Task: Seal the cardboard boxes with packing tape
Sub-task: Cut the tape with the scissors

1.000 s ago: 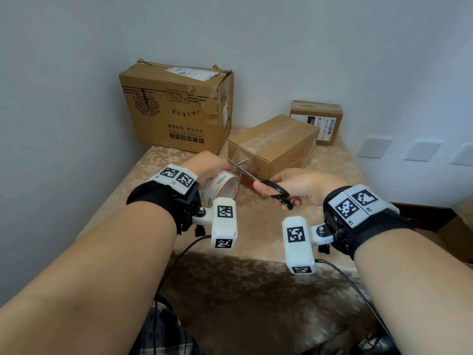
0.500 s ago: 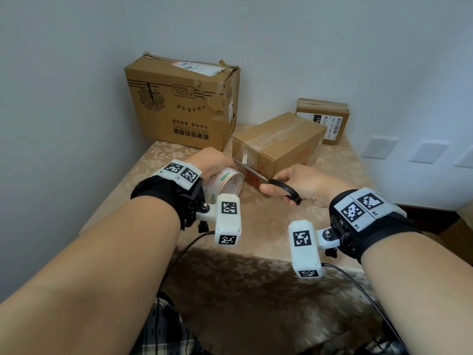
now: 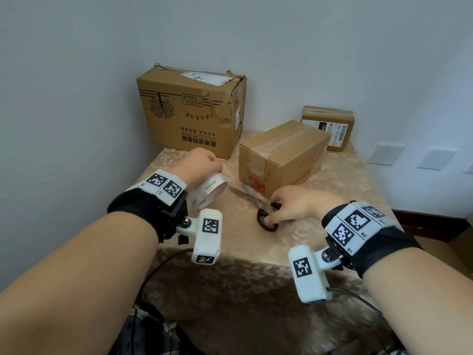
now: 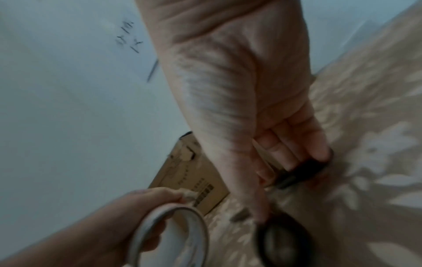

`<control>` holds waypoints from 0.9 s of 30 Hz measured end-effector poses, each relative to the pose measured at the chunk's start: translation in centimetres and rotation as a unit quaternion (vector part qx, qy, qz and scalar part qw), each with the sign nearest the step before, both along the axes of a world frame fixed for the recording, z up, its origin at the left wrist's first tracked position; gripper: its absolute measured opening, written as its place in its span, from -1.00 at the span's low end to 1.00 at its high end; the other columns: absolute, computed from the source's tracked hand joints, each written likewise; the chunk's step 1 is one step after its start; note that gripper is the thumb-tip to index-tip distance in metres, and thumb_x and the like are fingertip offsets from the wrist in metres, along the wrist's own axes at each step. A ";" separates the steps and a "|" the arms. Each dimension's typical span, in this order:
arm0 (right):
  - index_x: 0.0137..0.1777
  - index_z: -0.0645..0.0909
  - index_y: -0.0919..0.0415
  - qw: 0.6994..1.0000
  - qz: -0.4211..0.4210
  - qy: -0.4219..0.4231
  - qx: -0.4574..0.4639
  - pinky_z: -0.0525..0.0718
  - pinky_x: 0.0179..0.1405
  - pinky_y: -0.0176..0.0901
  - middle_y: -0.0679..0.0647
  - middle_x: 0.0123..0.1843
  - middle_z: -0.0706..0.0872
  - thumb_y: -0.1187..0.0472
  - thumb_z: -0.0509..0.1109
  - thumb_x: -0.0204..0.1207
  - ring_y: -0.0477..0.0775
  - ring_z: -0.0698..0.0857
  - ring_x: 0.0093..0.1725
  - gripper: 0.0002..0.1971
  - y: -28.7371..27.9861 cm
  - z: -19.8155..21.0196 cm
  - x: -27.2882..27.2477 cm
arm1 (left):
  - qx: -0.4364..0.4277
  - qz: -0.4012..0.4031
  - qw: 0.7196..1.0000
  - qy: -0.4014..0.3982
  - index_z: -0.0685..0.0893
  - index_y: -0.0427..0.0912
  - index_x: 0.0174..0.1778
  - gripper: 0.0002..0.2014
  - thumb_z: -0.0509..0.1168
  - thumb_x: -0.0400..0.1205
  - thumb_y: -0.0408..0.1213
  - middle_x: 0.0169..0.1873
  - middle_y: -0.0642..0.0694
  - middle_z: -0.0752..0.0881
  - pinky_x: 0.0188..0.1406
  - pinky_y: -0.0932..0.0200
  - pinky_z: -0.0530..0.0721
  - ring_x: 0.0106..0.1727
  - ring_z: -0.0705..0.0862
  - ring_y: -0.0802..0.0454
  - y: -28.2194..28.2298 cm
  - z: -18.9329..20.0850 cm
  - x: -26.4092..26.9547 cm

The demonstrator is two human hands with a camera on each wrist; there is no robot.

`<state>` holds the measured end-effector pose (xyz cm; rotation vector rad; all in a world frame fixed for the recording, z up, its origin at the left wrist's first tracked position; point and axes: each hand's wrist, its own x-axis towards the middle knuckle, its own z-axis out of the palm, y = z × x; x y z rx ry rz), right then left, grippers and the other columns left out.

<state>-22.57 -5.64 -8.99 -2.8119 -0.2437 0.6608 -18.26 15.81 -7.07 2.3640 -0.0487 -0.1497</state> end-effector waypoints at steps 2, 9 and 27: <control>0.18 0.70 0.27 0.997 0.010 -0.078 -0.008 0.71 0.12 0.01 0.16 0.13 0.77 0.08 0.35 0.56 0.19 0.72 0.10 -0.68 1.0 1.1 -0.1 | -0.002 -0.023 0.999 -0.046 0.69 -0.32 -0.12 -0.79 0.27 0.65 -0.24 -0.25 -0.13 0.69 -0.52 0.20 0.54 -0.37 0.56 -0.03 0.4 0.2 -0.4; 0.27 0.68 0.17 0.920 -0.089 -0.232 0.304 0.53 0.08 -0.32 -0.04 0.15 0.72 0.00 0.41 0.56 -0.15 0.65 0.07 -0.64 3.7 2.6 0.3 | 0.008 -0.141 0.978 -0.151 0.70 -0.09 -0.12 -0.91 0.31 0.65 -0.22 -0.26 0.02 0.71 -0.31 0.24 0.59 -0.26 0.62 0.07 -0.5 1.0 -2.1; -0.16 0.54 0.17 0.873 -0.058 -0.366 0.317 0.40 -0.39 -0.56 -0.11 -0.32 0.54 0.19 0.30 0.65 -0.22 0.45 -0.37 -0.86 5.3 2.6 1.2 | 0.074 -0.094 0.984 -0.133 0.33 -0.25 0.57 -0.43 0.28 0.67 -0.18 0.40 -0.20 0.57 0.29 0.18 0.47 0.37 0.57 -0.05 -0.6 1.5 -1.3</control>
